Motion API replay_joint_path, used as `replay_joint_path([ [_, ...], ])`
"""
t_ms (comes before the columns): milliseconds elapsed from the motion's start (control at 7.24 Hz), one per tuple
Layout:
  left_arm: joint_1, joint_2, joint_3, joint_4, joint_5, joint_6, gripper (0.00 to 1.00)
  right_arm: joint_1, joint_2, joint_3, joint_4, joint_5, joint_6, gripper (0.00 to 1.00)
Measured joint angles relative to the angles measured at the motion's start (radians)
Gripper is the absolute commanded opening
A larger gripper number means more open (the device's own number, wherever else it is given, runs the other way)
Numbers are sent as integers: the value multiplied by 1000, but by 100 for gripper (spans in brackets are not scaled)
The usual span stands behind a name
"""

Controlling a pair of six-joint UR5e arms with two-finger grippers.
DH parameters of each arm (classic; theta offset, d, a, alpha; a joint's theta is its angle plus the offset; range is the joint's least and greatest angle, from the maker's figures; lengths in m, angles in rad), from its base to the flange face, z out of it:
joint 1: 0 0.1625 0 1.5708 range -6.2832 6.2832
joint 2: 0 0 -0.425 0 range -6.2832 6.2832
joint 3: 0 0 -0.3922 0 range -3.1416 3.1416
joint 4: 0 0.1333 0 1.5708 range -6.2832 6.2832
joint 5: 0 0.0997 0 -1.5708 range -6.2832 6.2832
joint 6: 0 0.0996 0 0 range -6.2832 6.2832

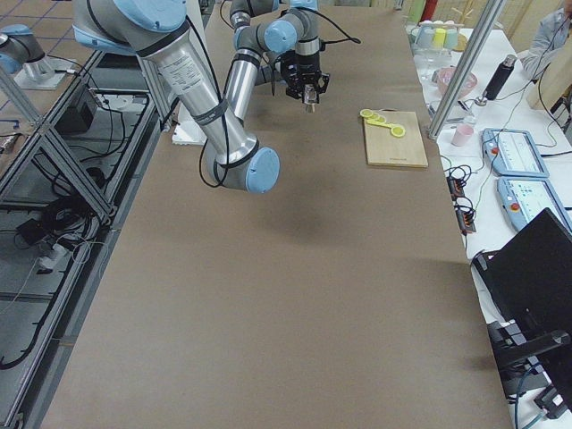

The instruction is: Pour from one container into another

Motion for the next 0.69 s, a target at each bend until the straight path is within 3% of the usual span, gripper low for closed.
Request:
replay_joint_path([
  [690, 1, -1, 1, 1, 1, 1, 0, -8, 85, -66, -75, -4, -5, 0],
])
